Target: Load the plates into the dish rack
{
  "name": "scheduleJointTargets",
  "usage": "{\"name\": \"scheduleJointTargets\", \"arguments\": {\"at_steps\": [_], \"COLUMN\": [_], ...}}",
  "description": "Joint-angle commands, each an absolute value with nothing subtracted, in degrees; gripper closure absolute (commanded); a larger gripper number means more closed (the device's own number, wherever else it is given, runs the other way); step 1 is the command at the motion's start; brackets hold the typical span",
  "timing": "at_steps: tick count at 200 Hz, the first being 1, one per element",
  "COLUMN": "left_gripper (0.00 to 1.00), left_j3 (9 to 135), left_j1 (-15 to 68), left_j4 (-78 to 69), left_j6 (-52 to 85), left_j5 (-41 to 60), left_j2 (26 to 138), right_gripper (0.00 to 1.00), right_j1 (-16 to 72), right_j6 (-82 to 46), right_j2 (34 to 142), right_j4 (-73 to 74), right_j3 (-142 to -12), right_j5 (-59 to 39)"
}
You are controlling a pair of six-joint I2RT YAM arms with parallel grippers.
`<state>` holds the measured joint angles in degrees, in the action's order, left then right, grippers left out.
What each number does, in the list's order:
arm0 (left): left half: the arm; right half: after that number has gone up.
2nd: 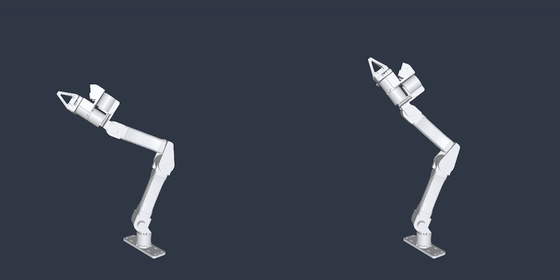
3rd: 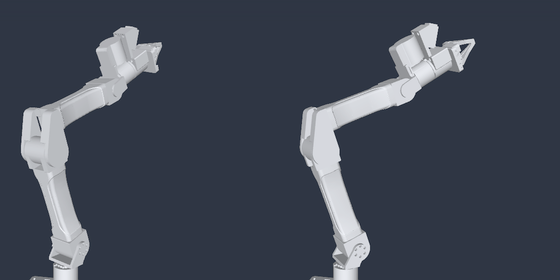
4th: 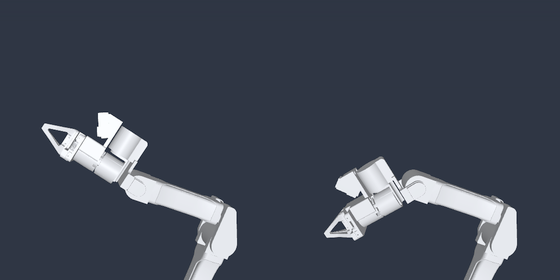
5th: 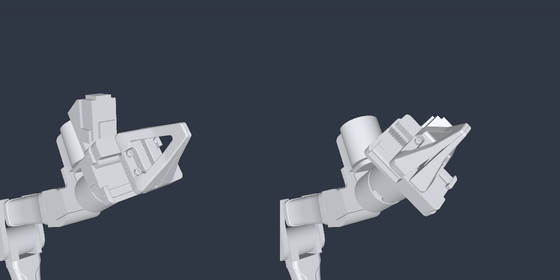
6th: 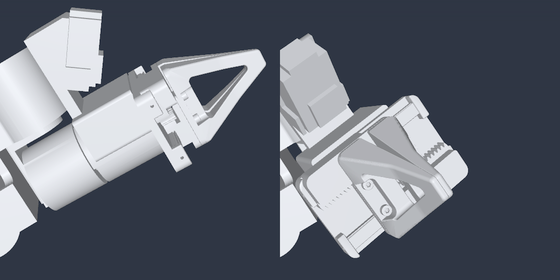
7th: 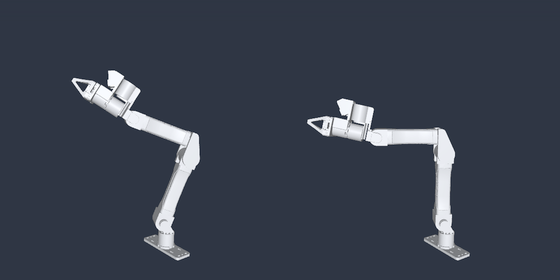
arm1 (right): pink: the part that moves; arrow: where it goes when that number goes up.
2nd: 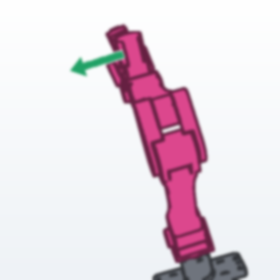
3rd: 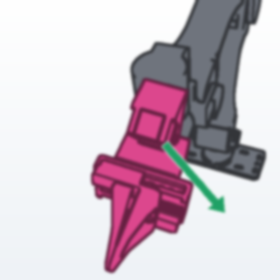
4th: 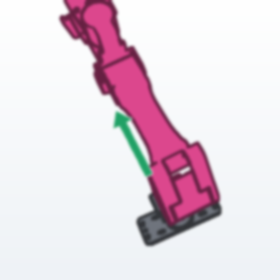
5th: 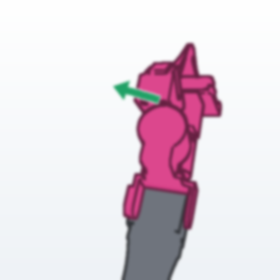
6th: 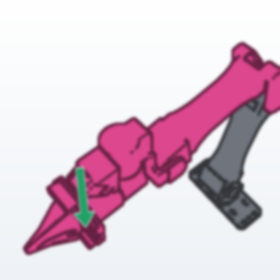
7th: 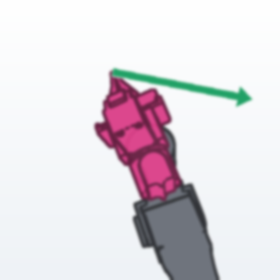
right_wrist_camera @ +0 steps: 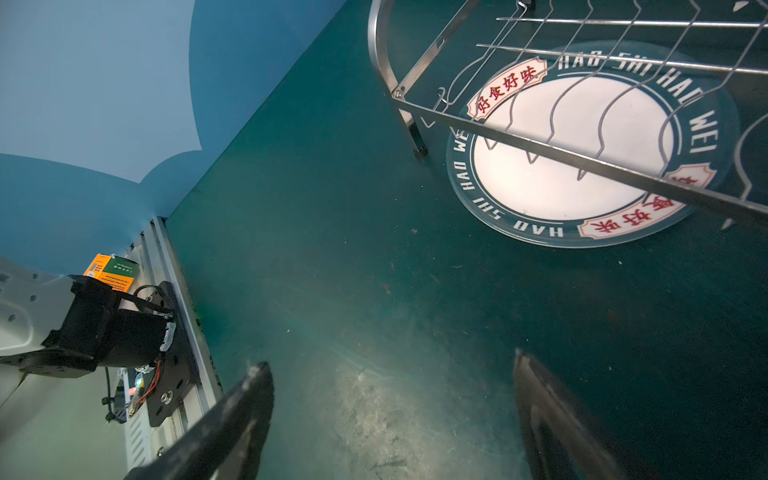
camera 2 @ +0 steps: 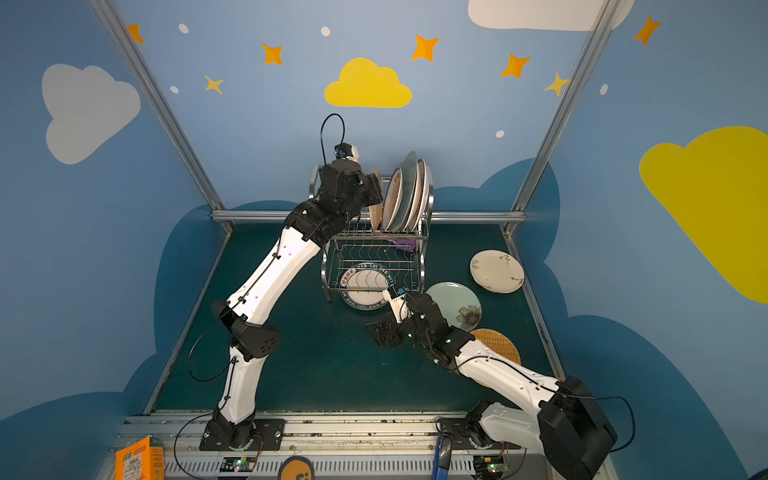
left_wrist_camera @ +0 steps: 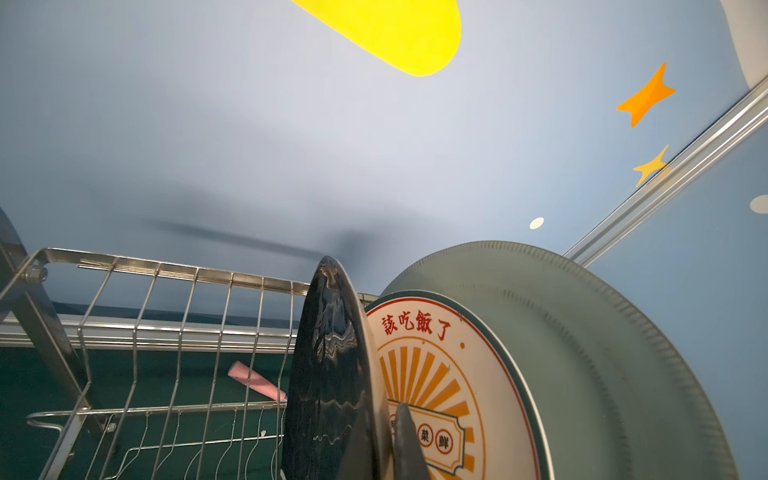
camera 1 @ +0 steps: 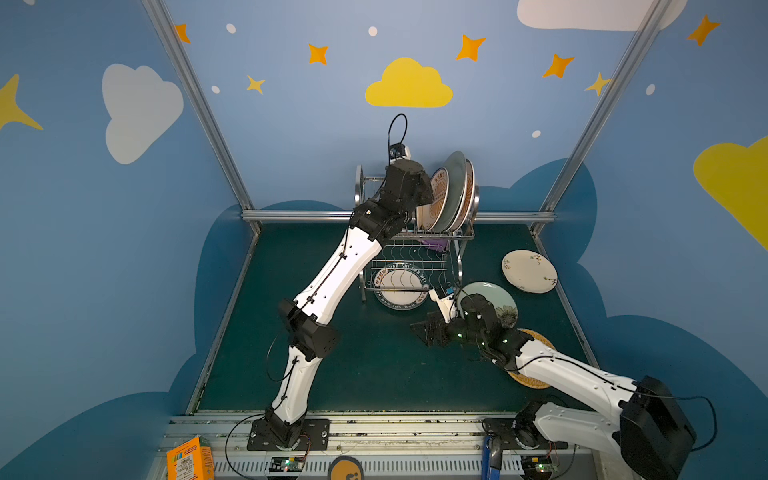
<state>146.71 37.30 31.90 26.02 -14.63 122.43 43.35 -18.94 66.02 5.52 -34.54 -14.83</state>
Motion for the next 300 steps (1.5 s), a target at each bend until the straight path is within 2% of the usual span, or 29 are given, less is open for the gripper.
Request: {"name": "scheduleJointTargets", "arguments": {"at_steps": [1, 88, 112, 198, 271, 300], "left_gripper": [0.96, 0.96, 0.91, 0.91, 0.82, 0.82], "left_j3": [146.8, 148.5, 150.1, 151.7, 153.4, 153.4], "left_j1": [37.4, 37.4, 37.5, 39.8, 39.8, 39.8], "left_j4": [28.3, 30.5, 31.4, 30.9, 30.3, 29.7], "left_j6": [26.2, 23.8, 22.5, 19.0, 19.2, 19.3], "left_j5": [-16.8, -16.4, -16.5, -22.6, -22.5, -22.1], "left_j2": [118.4, 121.1, 122.5, 125.1, 127.5, 127.9], "right_gripper": [0.12, 0.12, 0.11, 0.12, 0.12, 0.12], "right_j1": [43.8, 43.8, 43.9, 43.9, 44.0, 44.0], "right_j6": [-18.0, -17.8, -17.7, -17.6, -17.6, -17.6], "right_j2": [66.2, 66.4, 66.4, 66.5, 66.4, 66.3], "right_j4": [4.9, 4.7, 4.7, 4.6, 4.5, 4.3], "right_j3": [-36.2, -36.5, -36.5, -36.6, -36.5, -36.6], "right_j5": [-15.1, -15.0, -14.8, -14.9, -14.8, -14.6]}}
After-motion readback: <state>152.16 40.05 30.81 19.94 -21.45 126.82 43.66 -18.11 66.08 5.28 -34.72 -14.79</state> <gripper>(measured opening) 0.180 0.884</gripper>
